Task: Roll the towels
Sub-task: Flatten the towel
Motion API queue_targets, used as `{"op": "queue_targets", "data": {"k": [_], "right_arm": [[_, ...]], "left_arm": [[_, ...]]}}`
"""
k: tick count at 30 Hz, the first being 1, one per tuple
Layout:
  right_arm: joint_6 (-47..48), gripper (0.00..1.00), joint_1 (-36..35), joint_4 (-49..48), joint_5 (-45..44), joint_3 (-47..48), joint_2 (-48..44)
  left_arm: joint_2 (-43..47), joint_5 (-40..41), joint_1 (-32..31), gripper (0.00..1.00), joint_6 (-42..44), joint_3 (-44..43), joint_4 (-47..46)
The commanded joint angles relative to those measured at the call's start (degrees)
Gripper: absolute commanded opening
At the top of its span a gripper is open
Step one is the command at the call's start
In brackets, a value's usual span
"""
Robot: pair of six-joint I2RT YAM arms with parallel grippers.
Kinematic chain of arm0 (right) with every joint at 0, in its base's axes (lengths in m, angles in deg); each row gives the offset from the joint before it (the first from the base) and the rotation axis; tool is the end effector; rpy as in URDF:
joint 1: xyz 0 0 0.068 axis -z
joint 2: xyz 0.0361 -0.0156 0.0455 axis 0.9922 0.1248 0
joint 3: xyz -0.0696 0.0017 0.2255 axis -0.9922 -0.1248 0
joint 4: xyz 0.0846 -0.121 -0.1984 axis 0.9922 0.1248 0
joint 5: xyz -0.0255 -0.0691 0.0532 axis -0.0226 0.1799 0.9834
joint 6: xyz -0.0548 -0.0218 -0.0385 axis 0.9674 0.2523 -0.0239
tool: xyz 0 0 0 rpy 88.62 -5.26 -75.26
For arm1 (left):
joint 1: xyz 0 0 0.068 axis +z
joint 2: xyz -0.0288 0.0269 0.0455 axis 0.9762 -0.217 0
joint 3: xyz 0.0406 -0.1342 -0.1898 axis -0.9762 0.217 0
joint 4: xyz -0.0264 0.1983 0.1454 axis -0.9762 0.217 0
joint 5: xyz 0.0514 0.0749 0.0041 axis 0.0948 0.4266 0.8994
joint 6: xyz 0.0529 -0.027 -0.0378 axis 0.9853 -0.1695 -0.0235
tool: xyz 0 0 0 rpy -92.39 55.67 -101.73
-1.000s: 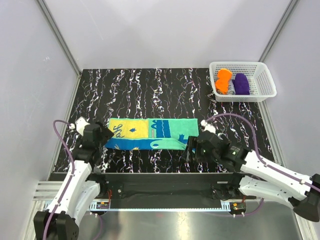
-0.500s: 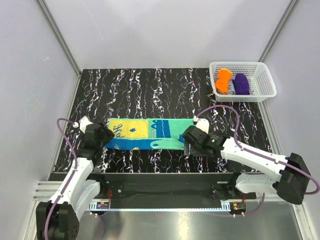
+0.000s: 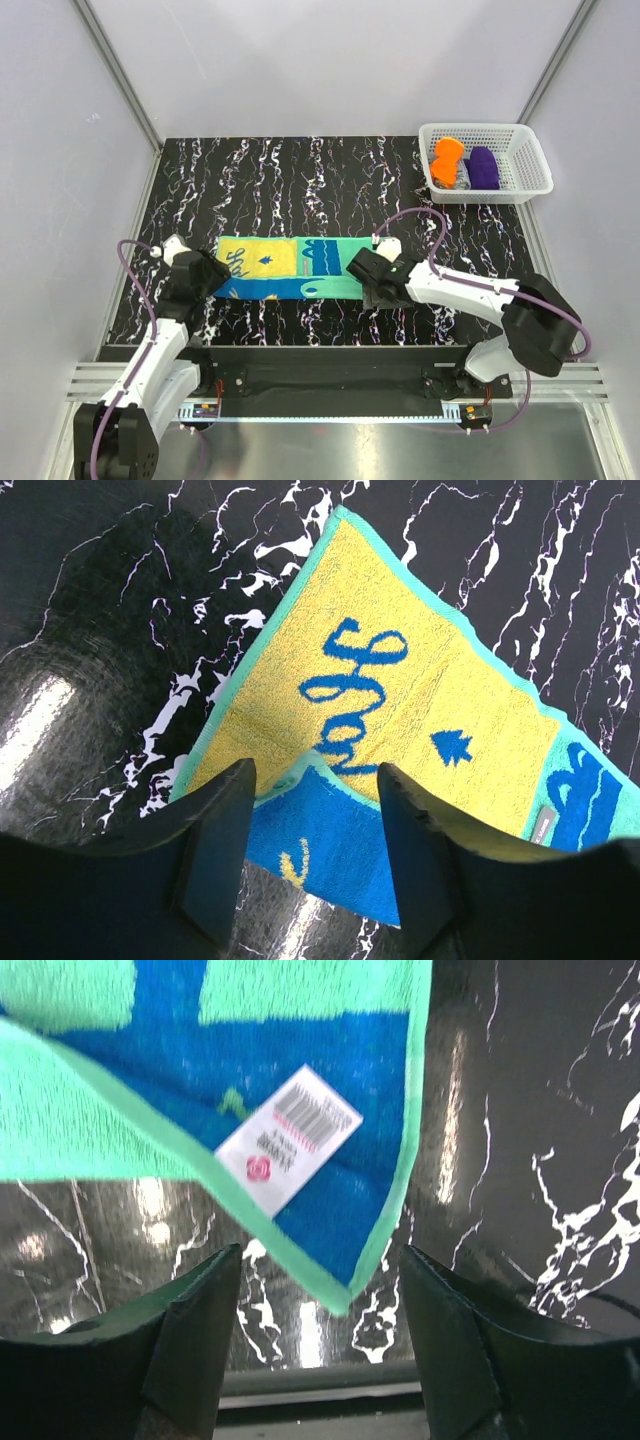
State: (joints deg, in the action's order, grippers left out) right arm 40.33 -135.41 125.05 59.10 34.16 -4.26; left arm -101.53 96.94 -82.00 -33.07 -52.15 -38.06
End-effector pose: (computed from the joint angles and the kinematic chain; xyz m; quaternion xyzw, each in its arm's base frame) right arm 0.1693 0.1836 0.1402 -0.0436 0.9716 -0.0444 0.2285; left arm 0.1954 -0.0053 0.1442 -0.3197 0.8341 -0.1010 0.4380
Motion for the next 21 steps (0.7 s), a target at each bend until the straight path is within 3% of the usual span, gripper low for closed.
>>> {"op": "queue_targets", "data": {"k": [1,7,14,18,19,21], "right_arm": [[2.0,0.70,1.7,-2.8,-2.8,2.9,0.9],[4.1,0.64,2.5,-3.7,-2.5,3.8,2.5],[3.9,0.34,2.5,-6.6,2.0,1.6,3.0],[3.6,0.17,2.5,-7.2,2.9,0.1,2.0],[3.7,0.08,2.5,-7.3,3.1,-0.1,1.8],[3.6,0.00,2.5,-7.0,3.1,-0.3,1.1]], "left_arm": [[0.7,-1.1,0.2,0.54,1.1,0.4,-3.8],[0.0,-1.6,0.2,0.45,1.5,0.3,-4.3],[-0.8,-1.8,0.2,0.22,1.9,0.2,-4.6],[-1.2,-1.9,0.2,0.04,1.9,0.0,-4.5],[-1.3,-2.0,0.2,0.00,1.9,-0.1,-4.6],[-1.5,-2.1,0.2,0.00,1.9,0.0,-4.7]]}}
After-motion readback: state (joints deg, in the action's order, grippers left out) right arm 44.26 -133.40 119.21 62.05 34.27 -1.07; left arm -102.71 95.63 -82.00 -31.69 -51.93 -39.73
